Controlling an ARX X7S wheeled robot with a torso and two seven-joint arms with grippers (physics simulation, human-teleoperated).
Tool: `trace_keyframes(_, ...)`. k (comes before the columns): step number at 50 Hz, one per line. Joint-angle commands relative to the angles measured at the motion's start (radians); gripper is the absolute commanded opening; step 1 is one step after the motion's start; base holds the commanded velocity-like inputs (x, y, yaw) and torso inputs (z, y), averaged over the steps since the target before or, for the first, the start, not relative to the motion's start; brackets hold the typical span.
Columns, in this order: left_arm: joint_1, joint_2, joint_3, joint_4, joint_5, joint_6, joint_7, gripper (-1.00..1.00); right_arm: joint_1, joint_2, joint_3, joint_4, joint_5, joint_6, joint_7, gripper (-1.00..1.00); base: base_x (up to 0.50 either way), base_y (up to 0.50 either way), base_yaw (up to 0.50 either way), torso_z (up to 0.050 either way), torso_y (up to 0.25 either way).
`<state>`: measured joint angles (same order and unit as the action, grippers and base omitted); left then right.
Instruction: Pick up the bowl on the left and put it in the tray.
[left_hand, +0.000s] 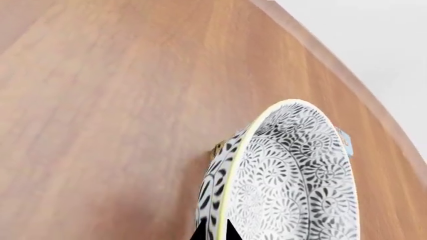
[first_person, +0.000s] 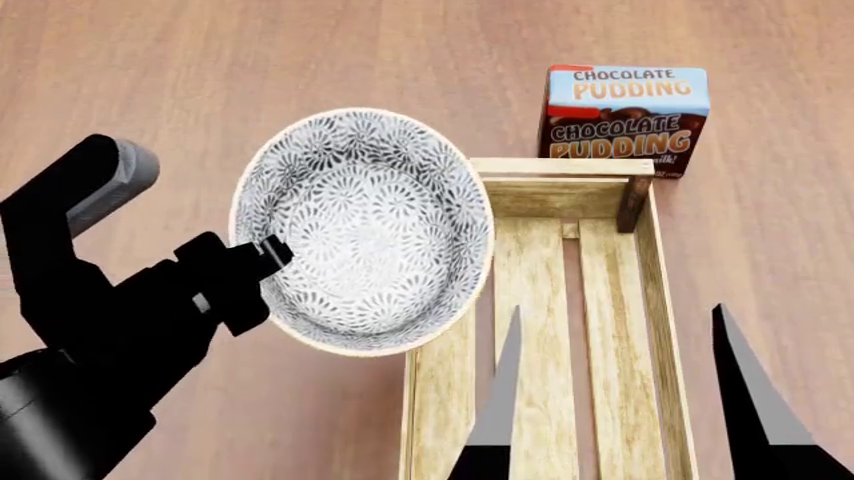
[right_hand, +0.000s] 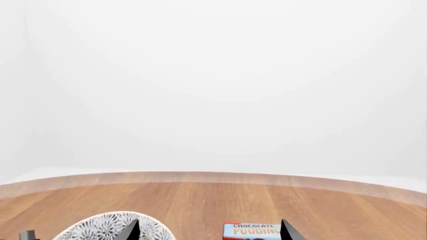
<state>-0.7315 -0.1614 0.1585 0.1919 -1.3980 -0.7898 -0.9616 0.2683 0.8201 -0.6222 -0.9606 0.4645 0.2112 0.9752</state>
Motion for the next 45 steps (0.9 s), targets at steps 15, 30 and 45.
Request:
trace_keyframes(15,-0.055,0.06,0.006,-0.055,-0.217,-0.055,-0.246,-1.0,0.0,-0.017,0.03,-0.02,0.01,0.01,-0.025,1.0,0.0,0.0,0.0,0.0,0.0)
trace_keyframes(30,-0.057,0.099,0.024,-0.128,-0.32,-0.029,-0.295,-1.0,-0.002,-0.012,0.029,-0.018,0.011,0.003,-0.022,1.0,0.0,0.0,0.0,0.0,0.001)
trace_keyframes(45,-0.073,0.11,0.053,-0.166,-0.367,0.001,-0.271,-1.0,-0.003,-0.004,0.034,-0.02,0.018,-0.002,-0.015,1.0,0.0,0.0,0.0,0.0,0.0)
